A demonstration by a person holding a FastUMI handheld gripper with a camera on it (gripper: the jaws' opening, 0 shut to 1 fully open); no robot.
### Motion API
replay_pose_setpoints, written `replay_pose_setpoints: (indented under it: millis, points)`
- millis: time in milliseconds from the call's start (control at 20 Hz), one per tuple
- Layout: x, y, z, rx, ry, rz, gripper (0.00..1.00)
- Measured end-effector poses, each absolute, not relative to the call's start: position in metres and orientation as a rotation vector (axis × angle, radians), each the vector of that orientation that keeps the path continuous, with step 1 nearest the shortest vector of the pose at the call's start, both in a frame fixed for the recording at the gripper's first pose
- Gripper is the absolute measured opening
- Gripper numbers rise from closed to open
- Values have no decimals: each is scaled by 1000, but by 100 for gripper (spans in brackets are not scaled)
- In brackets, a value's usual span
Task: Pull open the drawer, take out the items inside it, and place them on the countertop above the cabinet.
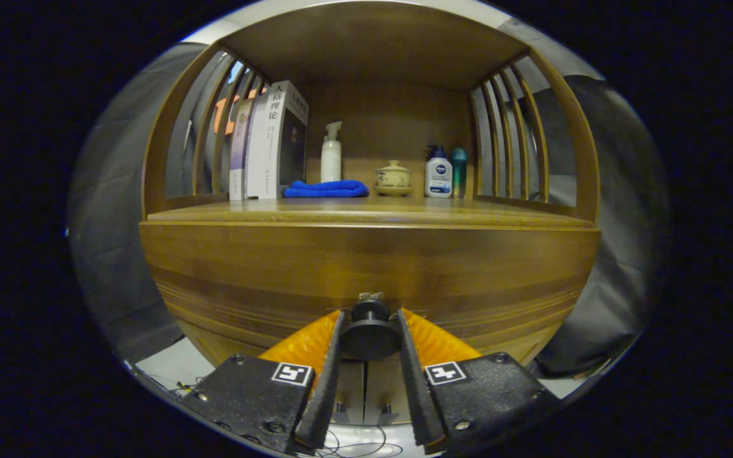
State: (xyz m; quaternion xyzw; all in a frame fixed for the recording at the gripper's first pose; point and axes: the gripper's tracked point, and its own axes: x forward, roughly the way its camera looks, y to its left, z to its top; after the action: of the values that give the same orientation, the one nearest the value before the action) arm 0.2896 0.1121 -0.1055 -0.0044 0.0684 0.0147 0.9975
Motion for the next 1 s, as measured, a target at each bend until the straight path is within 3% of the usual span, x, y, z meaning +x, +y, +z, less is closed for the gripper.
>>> replay_pose_setpoints:
  millis: [200,1000]
  points:
    - [291,109,-108,-25,140,29,42]
    - [222,112,-117,-43,141,61,38]
